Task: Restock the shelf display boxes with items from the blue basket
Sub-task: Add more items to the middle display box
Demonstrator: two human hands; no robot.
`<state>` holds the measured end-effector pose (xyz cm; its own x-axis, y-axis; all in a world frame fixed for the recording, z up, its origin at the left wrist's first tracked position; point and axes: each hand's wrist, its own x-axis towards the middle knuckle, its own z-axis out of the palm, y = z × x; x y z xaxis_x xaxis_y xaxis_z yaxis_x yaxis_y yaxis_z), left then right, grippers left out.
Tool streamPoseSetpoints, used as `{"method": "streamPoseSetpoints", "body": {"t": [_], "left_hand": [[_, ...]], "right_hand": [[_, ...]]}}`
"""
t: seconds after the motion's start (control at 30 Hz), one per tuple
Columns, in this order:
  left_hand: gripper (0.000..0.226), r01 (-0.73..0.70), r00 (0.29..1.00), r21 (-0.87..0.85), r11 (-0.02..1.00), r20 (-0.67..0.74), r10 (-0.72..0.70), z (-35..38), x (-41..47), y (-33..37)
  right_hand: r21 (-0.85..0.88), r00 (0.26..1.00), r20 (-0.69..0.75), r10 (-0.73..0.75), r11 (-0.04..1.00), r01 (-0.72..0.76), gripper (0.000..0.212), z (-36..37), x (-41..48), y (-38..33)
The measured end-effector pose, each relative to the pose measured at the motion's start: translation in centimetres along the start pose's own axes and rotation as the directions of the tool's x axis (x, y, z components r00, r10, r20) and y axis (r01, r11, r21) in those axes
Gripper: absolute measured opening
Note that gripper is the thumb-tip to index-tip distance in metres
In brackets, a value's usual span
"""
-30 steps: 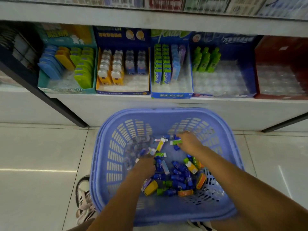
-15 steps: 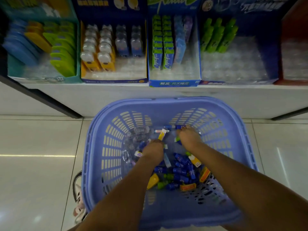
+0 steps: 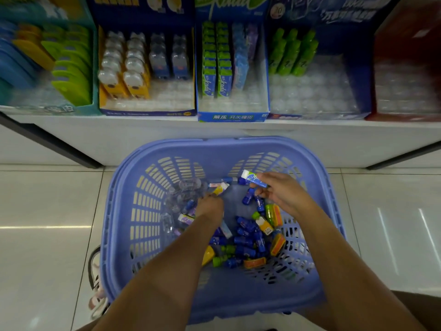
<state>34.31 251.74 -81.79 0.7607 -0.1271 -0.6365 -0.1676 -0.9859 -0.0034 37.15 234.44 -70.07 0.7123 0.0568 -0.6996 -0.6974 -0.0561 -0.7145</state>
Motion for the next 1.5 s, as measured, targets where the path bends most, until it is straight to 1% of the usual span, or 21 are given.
{"method": "streamPoseSetpoints", "body": {"t": [0.17,0.27,0.33,0.4,0.43,0.47,0.5,0.57,0.63,0.7,0.73,0.77,0.83,0.9,0.97,1.03,1.13,1.2,1.3,1.4,1.5], "left_hand": [[0.03,0.026,0.999,-0.022,0.999,0.044,-0.025,-0.4,-0.4,-0.3],[0.033,0.019,0.997,-0.048,0.999,0.074,-0.015,-0.6,-0.7,-1.0],[0.031,0.016,0.997,-0.083,0.996,0.082,-0.009,-0.9,-1.2,-1.3],[0.025,-0.001,0.999,-0.2,0.98,0.047,0.01,-1.3,-1.9,-1.4],[0.023,-0.008,1.0,-0.308,0.951,0.006,0.011,-1.6,-2.3,-1.5],[0.022,-0.014,0.999,-0.458,0.889,-0.05,-0.01,-2.0,-2.7,-1.5],[0.022,-0.022,0.993,-0.627,0.778,-0.101,-0.053,-2.5,-3.0,-1.6],[0.021,-0.047,0.977,-0.885,0.463,-0.138,-0.164,-4.2,-3.9,-1.5],[0.01,-0.103,0.97,-0.991,0.085,-0.119,-0.212,-6.7,-5.3,-1.5],[0.009,-0.156,0.975,-0.952,-0.265,-0.105,-0.197,-9.2,-7.0,-1.9],[0.012,-0.174,0.978,-0.906,-0.386,-0.113,-0.176,-10.4,-8.1,-2.3],[0.015,-0.192,0.978,-0.857,-0.478,-0.129,-0.163,-11.5,-9.0,-2.6],[0.022,-0.235,0.972,-0.769,-0.595,-0.17,-0.164,-13.3,-10.8,-3.2],[0.029,-0.272,0.962,-0.734,-0.622,-0.218,-0.163,-14.9,-12.4,-3.7],[0.035,-0.291,0.957,-0.749,-0.596,-0.232,-0.176,-16.0,-13.9,-4.1],[0.039,-0.312,0.949,-0.787,-0.532,-0.228,-0.219,-16.8,-15.1,-4.5],[0.027,-0.357,0.925,-0.839,-0.411,-0.257,-0.279,-17.2,-16.5,-5.0],[0.023,-0.374,0.915,-0.846,-0.38,-0.268,-0.302,-17.2,-16.9,-5.3],[0.029,-0.381,0.91,-0.833,-0.401,-0.26,-0.324,-17.0,-16.8,-5.8],[0.037,-0.382,0.911,-0.821,-0.425,-0.258,-0.322,-16.9,-16.6,-6.3],[0.041,-0.416,0.897,-0.779,-0.469,-0.267,-0.353,-17.0,-16.5,-6.5]], "right_hand": [[-0.055,0.998,-0.04,-0.042,0.998,0.04,0.009,-0.9,-1.7,-0.4],[-0.139,0.993,-0.059,-0.105,0.986,0.096,0.02,-1.3,-2.6,-0.9],[-0.132,0.987,-0.051,-0.151,0.981,0.144,0.023,-1.5,-3.3,-1.5],[-0.083,0.981,-0.021,-0.195,0.978,0.192,0.023,-1.4,-3.9,-2.4],[-0.063,0.975,-0.005,-0.22,0.974,0.219,0.022,-1.3,-4.2,-2.9],[-0.049,0.968,0.014,-0.25,0.967,0.25,0.021,-1.2,-4.6,-3.4],[-0.042,0.958,0.038,-0.283,0.958,0.285,0.019,-1.0,-5.1,-4.0],[-0.058,0.928,0.073,-0.365,0.927,0.37,0.021,-0.5,-6.0,-5.2],[-0.084,0.888,0.038,-0.459,0.884,0.46,0.02,0.1,-6.9,-6.7],[-0.118,0.818,-0.057,-0.572,0.818,0.563,0.019,0.7,-7.8,-8.5],[-0.138,0.767,-0.098,-0.635,0.772,0.621,0.02,0.9,-8.2,-9.6],[-0.16,0.712,-0.121,-0.692,0.721,0.674,0.021,1.2,-8.5,-10.6],[-0.195,0.616,-0.125,-0.778,0.628,0.753,0.021,1.9,-9.0,-12.7],[-0.241,0.555,-0.102,-0.825,0.562,0.791,0.019,3.0,-8.8,-14.5],[-0.33,0.523,-0.058,-0.85,0.511,0.794,0.018,4.6,-7.9,-15.8],[-0.418,0.511,0.006,-0.859,0.462,0.782,0.017,6.2,-6.5,-16.7],[-0.523,0.504,0.07,-0.861,0.399,0.753,0.015,8.1,-4.6,-17.2],[-0.563,0.466,0.1,-0.879,0.336,0.755,0.017,8.8,-3.8,-17.1],[-0.6,0.414,0.108,-0.904,0.273,0.752,0.019,9.3,-3.4,-17.4],[-0.619,0.438,0.131,-0.889,0.272,0.737,0.021,9.4,-3.2,-17.9],[-0.672,0.448,0.193,-0.873,0.215,0.709,0.02,9.5,-3.0,-17.9]]}}
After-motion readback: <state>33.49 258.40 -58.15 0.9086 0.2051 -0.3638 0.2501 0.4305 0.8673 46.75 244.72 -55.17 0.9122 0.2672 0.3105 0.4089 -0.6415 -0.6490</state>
